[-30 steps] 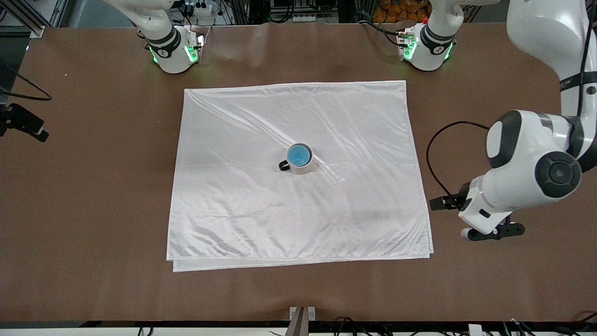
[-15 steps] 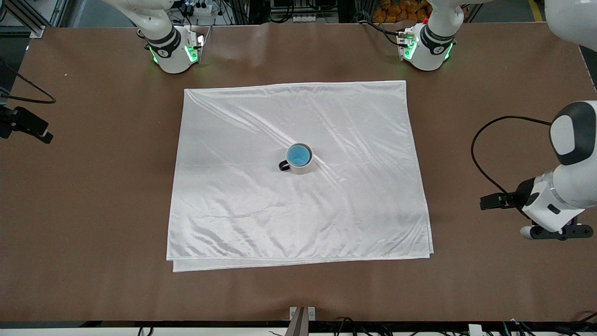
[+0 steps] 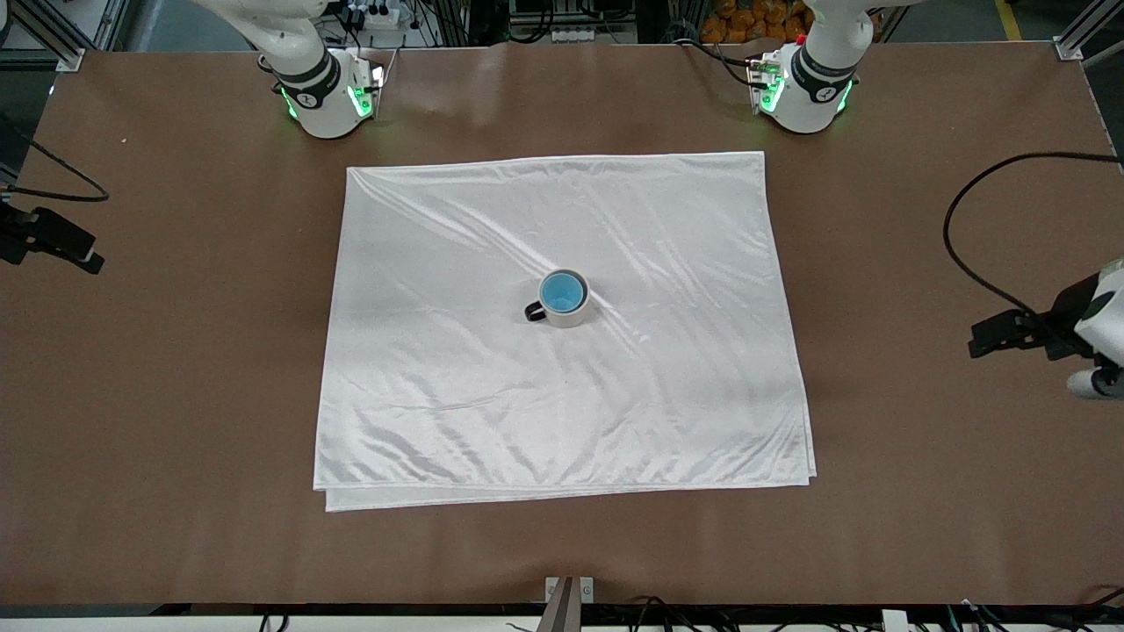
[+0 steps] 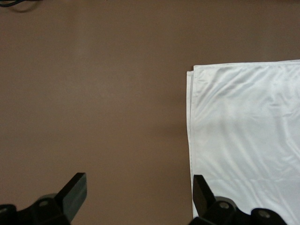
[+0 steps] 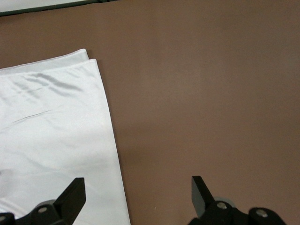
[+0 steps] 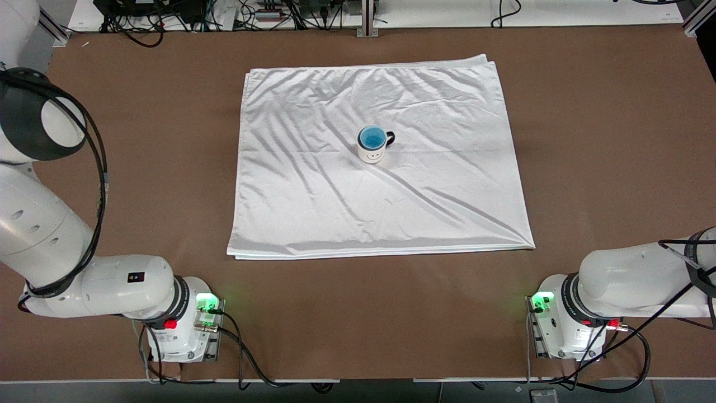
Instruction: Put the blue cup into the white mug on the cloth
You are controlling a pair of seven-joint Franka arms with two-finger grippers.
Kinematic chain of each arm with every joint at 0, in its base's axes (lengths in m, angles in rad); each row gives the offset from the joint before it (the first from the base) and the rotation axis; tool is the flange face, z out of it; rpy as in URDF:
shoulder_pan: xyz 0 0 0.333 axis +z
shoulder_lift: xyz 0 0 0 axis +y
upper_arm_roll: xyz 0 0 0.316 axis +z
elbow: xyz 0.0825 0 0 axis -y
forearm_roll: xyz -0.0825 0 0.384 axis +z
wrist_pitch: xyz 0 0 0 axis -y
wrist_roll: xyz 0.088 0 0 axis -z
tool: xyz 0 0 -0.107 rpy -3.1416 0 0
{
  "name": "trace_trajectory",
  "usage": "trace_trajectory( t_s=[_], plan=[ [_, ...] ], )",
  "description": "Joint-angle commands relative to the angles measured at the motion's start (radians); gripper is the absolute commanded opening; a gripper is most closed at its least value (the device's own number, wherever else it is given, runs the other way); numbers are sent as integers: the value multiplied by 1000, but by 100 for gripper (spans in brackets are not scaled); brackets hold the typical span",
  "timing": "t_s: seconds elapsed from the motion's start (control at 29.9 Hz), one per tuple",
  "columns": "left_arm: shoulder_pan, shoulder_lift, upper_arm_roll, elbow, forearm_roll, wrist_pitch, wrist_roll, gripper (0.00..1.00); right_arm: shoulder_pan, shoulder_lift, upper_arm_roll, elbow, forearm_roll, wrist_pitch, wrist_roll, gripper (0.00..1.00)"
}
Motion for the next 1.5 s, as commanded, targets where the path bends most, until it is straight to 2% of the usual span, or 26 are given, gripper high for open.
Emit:
trace_trajectory(
  t_s=[0.0,0.17,0.33,1.47],
  plan=[
    [-6,-180,2,-174,10,-15,16,100,-8,-4,-2,-5,-10,-7,-14,100],
    [-26,-308,2,-315,10,-15,7,100,-11,-3,-2,-5,-10,-6,-14,100],
    [-28,-362,2,-382,10,-15,4,100,-10,-1,-2,-6,-9,-4,-14,100],
    [-8,-349,2,-369,17,-46,18,100,-13,-1,-2,-6,-6,-9,-14,100]
  ],
)
